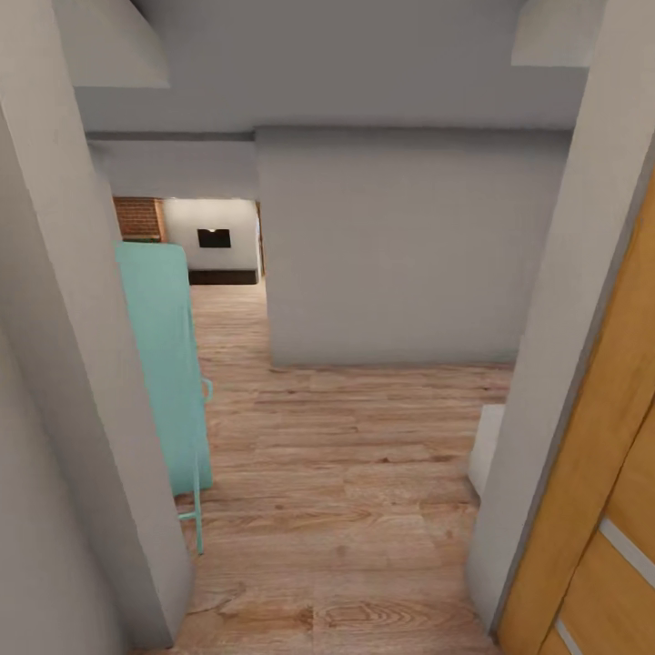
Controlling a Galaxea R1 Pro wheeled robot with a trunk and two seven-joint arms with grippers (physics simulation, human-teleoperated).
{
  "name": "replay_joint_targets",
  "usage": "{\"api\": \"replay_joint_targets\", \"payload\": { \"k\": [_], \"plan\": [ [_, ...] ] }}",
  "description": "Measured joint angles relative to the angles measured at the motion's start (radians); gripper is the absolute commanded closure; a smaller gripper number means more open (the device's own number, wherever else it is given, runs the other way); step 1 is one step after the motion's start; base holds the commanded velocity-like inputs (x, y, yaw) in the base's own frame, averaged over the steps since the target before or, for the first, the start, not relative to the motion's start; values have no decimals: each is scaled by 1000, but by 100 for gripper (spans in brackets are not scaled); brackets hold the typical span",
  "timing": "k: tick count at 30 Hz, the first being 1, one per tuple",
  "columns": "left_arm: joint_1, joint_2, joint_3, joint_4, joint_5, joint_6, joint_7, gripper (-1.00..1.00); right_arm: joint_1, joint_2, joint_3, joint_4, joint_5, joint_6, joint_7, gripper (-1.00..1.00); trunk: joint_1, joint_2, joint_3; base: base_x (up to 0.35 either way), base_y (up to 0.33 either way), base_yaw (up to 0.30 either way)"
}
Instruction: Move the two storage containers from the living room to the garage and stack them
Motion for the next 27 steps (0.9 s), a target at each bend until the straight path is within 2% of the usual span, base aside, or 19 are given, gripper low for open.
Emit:
{"api": "replay_joint_targets", "payload": {
  "k": [21,27],
  "plan": [
    [0,0,0,0,0,1,0,-100,0,5,0,0,0,1,0,-100,0,0,0,315,-50,1],
    [0,0,0,0,0,1,0,-100,0,4,0,0,0,0,0,-100,0,0,0,322,0,179]
  ]
}}
